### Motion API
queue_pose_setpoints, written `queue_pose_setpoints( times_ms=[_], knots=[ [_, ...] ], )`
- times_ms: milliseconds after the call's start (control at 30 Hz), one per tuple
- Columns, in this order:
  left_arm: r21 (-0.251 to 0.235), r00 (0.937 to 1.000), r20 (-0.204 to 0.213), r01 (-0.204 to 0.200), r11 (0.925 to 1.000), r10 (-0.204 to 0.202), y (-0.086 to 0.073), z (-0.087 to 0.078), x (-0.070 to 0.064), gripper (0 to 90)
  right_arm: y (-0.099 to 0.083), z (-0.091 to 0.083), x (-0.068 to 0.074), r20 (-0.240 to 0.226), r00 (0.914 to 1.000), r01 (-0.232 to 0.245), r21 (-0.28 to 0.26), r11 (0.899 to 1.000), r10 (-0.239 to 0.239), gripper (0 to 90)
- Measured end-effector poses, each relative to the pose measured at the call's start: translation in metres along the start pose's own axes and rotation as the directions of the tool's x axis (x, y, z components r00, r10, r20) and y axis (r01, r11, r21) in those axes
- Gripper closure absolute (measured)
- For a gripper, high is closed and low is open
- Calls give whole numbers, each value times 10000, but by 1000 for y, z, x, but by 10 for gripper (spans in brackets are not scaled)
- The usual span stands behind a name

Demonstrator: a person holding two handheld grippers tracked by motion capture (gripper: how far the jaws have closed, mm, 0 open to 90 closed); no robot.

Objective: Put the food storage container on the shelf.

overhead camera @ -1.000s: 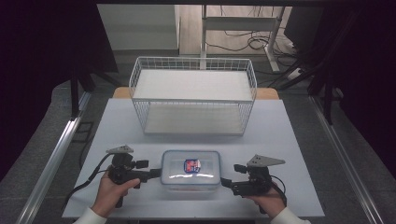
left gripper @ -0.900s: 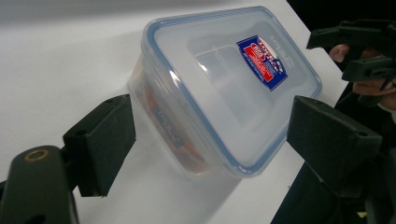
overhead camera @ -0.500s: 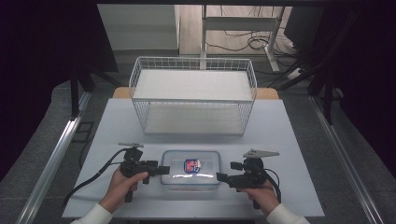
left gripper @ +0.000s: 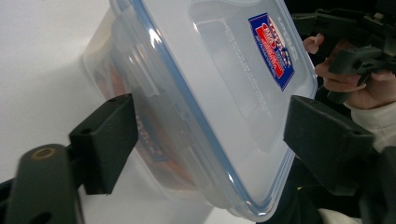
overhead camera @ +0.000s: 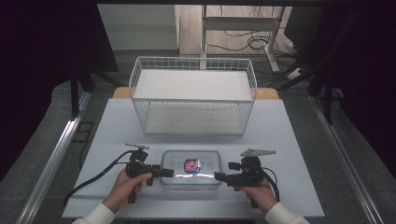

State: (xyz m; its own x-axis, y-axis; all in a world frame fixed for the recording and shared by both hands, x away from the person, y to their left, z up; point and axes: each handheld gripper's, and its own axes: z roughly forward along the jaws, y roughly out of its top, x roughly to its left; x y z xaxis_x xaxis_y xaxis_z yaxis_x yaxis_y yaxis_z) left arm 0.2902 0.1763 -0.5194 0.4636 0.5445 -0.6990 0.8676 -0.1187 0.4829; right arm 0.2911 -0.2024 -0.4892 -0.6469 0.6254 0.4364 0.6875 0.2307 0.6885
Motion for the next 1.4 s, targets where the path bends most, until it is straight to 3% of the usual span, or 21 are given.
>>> queue_pose_setpoints(
  times_ms=[133, 200, 333, 400, 567, 600, 700, 767, 867, 1400],
  knots=[
    [-72, 10000, 55, 36, 10000, -36, 0, -2, 1, 237, 2, 5, -4, -108, 9993, -348, 137, 9993, 349, 133],
    [-239, 9982, 440, 420, 9988, -409, -1, -5, 8, 269, 4, 10, -9, -280, 9968, -734, 335, 9967, 744, 133],
    [-266, 9984, 420, 393, 9989, -382, -1, -5, 9, 300, 5, 16, -13, -377, 9939, -1016, 540, 9934, 1037, 133],
    [-247, 9989, 347, 339, 9991, -330, -1, -6, 8, 312, 7, 22, -17, -588, 9871, -1446, 745, 9867, 1491, 133],
    [-321, 9992, 209, 341, 9989, -335, -2, -5, 8, 341, 8, 29, -20, -811, 9787, -1803, 1010, 9784, 1887, 164],
    [-341, 9993, 168, 337, 9988, -332, -2, -5, 7, 347, 9, 30, -20, -1083, 9735, -1896, 1104, 9756, 2014, 195],
    [-380, 9992, 116, 395, 9985, -391, -3, -5, 6, 348, 9, 31, -18, -1024, 9720, -1988, 1207, 9726, 2114, 198],
    [-425, 9990, 92, 439, 9981, -435, -3, -5, 6, 352, 10, 28, -21, -1028, 9643, -2314, 1220, 9652, 2442, 265],
    [-498, 9990, 42, 455, 9977, -453, -4, -5, 5, 356, 11, 23, -20, -972, 9627, -2408, 1162, 9636, 2523, 324],
    [-1059, 9999, -99, 127, 9943, -139, -13, -14, -6, 443, 6, 10, -8, -814, 9639, -2483, 670, 9664, 2534, 426]
  ],
)
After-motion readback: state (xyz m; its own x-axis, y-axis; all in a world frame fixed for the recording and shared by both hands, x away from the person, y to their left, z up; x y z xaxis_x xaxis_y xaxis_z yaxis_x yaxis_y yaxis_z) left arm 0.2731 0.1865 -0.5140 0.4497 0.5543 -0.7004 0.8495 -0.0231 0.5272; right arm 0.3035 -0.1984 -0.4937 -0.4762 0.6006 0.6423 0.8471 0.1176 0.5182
